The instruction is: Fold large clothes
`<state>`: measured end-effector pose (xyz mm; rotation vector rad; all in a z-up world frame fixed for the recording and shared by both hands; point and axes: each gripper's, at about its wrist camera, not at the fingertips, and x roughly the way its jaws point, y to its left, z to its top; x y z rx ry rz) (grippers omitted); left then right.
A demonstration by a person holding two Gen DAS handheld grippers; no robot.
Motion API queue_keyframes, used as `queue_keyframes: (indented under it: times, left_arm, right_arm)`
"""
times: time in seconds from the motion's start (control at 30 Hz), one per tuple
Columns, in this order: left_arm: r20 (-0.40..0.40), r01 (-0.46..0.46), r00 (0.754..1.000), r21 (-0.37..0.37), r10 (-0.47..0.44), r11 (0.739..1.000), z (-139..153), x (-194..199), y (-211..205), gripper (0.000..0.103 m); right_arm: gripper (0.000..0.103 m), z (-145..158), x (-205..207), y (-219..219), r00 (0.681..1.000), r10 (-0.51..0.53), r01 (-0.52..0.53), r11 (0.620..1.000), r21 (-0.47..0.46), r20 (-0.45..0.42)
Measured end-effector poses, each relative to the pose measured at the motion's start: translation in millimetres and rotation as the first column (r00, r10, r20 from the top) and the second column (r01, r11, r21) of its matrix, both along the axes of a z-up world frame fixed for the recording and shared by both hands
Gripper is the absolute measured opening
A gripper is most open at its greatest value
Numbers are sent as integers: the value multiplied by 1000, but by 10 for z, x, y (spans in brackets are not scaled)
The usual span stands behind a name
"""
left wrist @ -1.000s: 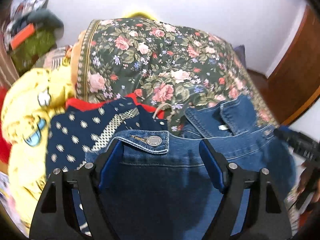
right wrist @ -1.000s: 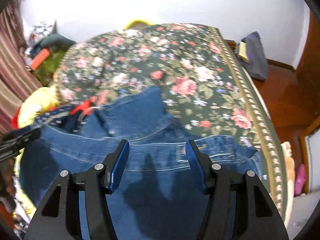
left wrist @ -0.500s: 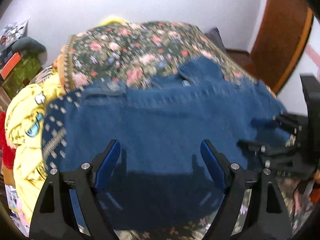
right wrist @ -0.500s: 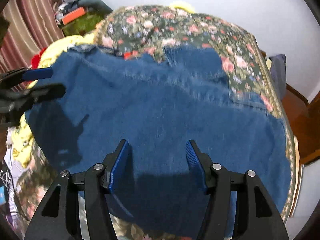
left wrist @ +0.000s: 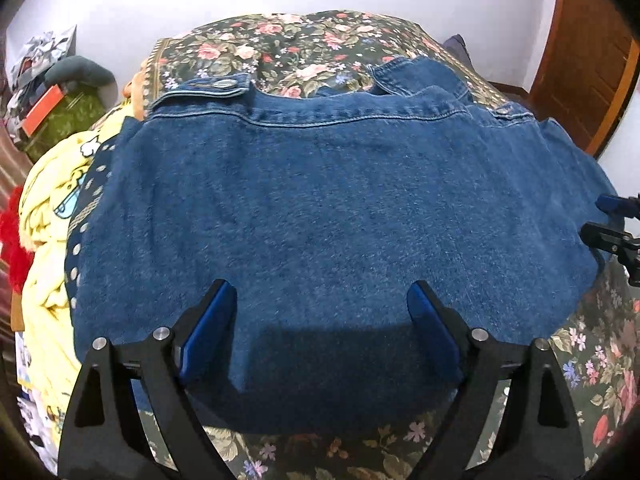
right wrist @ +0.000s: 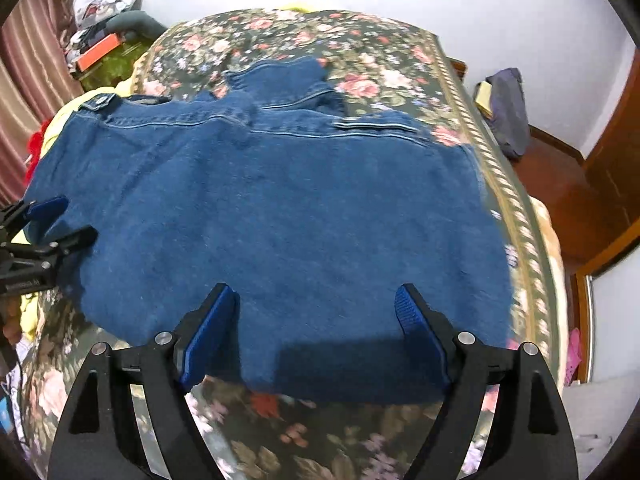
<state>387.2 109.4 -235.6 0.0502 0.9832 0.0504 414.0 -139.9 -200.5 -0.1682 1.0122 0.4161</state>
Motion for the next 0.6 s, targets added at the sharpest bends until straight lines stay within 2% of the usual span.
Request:
queue_keyframes:
  times: [0.17,0.37,0.47,0.5,0.6]
  left_arm:
    - [18,-52,999,47,52,998,91,-115,126,89]
    - [33,-136,990,37,135,990,145,-321,517,89]
    - [57,-213,976,95,209,972,125,-488,677,89]
    - [58,-232,972,88,227,969,99,-542,738,91]
    - [43,-273,961,-51,275,961,45,-698,964,92]
  right_arm:
    - [81,-8,7,-233,999,-49,49,998,28,5]
    - [81,48,-68,-284,998,-63,63,998,13,25]
    - [81,62,-109,-252,998,-59,59,998,-13,38]
    - [81,66,-119,-257,998,-56,57,998,-17,40]
    - [81,75,-157,-243,998,-53,53,999,-1,29]
